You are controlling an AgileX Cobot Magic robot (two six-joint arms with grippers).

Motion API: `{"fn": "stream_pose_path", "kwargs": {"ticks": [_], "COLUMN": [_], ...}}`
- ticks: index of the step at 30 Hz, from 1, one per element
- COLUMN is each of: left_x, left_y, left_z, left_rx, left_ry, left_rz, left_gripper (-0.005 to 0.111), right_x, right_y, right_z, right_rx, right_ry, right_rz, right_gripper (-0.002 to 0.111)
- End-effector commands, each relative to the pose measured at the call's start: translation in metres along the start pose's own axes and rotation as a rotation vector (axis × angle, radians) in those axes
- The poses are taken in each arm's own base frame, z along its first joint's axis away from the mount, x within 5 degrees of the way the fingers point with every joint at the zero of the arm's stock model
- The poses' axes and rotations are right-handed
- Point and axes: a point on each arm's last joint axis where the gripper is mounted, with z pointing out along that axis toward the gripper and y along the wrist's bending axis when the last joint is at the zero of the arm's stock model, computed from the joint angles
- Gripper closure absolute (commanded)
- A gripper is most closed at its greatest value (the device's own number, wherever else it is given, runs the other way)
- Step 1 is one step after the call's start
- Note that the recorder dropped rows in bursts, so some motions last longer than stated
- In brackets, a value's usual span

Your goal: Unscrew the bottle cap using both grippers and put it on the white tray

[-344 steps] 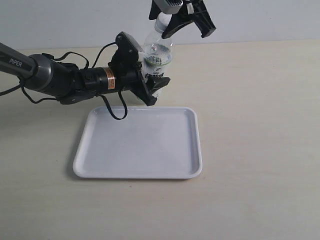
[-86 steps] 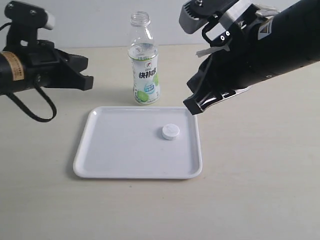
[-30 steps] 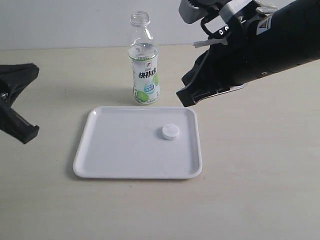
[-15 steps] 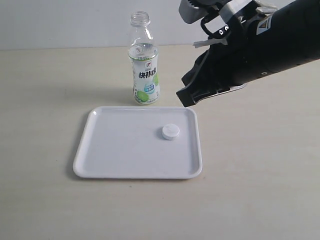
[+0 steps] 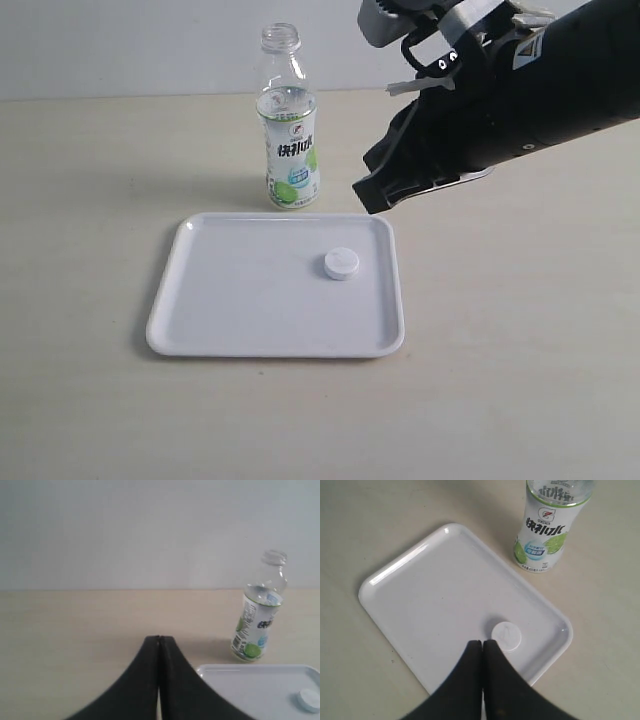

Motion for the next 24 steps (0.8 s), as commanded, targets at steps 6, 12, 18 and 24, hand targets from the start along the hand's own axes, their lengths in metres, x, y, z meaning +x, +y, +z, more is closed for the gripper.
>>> {"fn": "stream_pose_path", "kwargs": {"ticks": [6,12,18,24], "left_x": [0.000,0.005,0.006,0.027], "left_y": [0.009,0.011,0.011,0.010], "left_z": [-0.046,-0.047,-0.047,-0.030], "left_rx": [-0.103,-0.134,-0.134,-0.107], "left_ry": [-0.211,-0.172,-0.169,-0.185], "left_rz": [-0.061,-0.067,-0.074,-0.001], "left_gripper": [0.107,0.107,0.107,0.107], "right_x": [-0.001,-0.001,-0.001,-0.001], "right_y": [-0.002,-0.002,-0.002,-0.002], "right_z": [-0.003,-0.003,-0.003,-0.003], "right_rx": [0.009,0.009,0.009,0.008], "right_ry": [-0.017,-0.017,-0.017,-0.017], "right_rz": [0.005,0.005,0.007,0.007], "right_gripper": [0.108,0.108,0.108,0.108]}}
